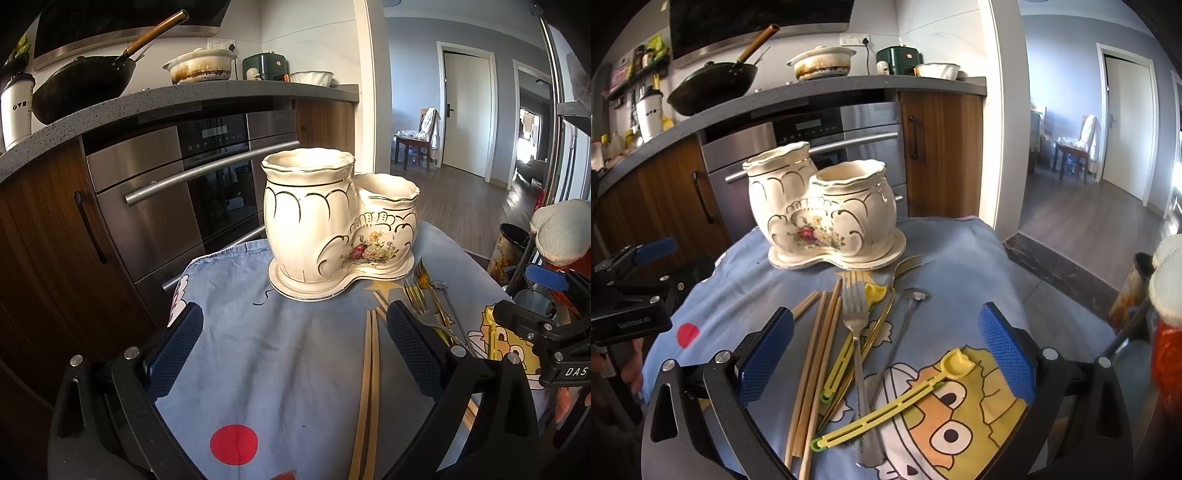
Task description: Organize utensils
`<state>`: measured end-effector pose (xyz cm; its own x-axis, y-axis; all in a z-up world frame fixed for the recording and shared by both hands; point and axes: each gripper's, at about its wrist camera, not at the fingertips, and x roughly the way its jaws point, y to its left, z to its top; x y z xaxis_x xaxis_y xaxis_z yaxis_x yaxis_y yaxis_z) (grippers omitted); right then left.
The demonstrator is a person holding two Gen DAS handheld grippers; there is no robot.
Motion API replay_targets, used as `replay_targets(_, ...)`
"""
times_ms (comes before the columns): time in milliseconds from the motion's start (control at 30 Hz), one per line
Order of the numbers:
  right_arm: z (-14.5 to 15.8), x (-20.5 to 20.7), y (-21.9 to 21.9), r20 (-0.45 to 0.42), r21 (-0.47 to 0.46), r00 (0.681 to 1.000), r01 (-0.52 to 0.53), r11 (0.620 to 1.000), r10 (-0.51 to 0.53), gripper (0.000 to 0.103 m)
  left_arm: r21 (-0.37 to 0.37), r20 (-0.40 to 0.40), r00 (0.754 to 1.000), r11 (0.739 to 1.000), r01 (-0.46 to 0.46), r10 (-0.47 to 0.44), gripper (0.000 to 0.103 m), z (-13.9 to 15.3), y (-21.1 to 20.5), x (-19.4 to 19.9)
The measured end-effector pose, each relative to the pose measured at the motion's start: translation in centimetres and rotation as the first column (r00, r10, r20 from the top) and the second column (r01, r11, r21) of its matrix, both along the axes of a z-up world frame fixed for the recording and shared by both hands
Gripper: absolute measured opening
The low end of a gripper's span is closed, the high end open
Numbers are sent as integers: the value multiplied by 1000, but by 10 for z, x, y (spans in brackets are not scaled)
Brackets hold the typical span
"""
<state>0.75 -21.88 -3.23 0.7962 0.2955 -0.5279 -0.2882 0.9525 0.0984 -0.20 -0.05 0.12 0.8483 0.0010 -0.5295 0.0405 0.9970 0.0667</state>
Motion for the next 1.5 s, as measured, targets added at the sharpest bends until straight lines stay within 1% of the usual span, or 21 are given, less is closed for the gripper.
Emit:
replay_targets(967, -4, 2, -2, -11, 4, 1000, 4, 1000, -4, 99, 3, -9, 1000, 1000, -6, 6, 98, -5, 1, 2)
replay_targets(1500, -5, 3, -3, -11, 6, 1000, 2, 1000, -1, 99, 9, -13, 1000, 1000, 7, -7, 98, -4, -2, 2)
